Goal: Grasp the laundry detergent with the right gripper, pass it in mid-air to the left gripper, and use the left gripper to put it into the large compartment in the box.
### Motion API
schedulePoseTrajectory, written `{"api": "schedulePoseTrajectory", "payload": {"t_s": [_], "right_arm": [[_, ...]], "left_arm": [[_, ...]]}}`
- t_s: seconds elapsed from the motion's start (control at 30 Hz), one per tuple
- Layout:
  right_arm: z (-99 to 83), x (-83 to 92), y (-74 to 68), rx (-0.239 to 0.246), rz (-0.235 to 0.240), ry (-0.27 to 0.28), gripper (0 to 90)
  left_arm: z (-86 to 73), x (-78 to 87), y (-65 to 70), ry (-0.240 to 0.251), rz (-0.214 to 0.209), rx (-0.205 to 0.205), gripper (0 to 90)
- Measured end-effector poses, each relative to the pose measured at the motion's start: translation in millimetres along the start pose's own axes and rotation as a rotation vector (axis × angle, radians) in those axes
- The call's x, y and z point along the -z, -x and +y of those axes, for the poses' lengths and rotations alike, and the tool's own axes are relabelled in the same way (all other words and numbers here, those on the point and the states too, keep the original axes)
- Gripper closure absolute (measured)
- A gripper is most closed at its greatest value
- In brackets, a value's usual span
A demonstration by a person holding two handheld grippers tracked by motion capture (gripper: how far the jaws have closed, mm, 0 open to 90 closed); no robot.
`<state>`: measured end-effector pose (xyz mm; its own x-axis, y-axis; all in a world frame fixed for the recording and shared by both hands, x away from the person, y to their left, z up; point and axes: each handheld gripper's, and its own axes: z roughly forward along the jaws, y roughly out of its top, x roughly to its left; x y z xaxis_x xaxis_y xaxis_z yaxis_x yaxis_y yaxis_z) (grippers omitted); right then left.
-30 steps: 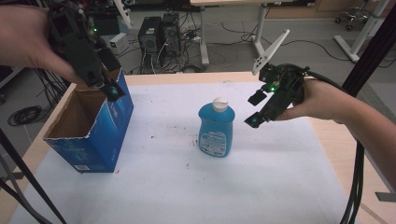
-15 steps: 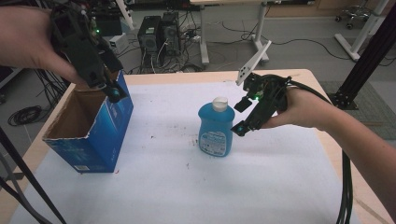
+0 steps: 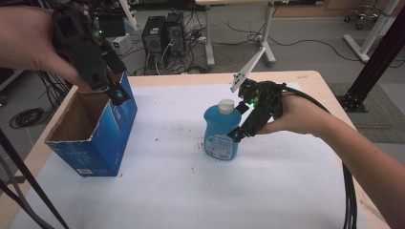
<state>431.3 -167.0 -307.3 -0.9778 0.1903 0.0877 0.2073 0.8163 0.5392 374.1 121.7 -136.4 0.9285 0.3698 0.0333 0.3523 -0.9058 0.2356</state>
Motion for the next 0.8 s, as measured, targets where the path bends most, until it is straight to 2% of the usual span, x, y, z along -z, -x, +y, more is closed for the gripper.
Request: {"api": "schedulePoseTrajectory", "payload": {"t_s": [0.2, 0.8], "right_arm": [[1.3, -5.5, 1.7, 0.011, -0.005, 0.015, 18.8], [1.8, -12.9, 3.9, 0.014, -0.031, 0.035, 19.0]], "left_arm": [[-0.6, -0.2, 0.5, 0.008, 0.003, 0.007, 15.9], [0.3, -2.1, -0.7, -0.006, -0.004, -0.014, 16.0]]}}
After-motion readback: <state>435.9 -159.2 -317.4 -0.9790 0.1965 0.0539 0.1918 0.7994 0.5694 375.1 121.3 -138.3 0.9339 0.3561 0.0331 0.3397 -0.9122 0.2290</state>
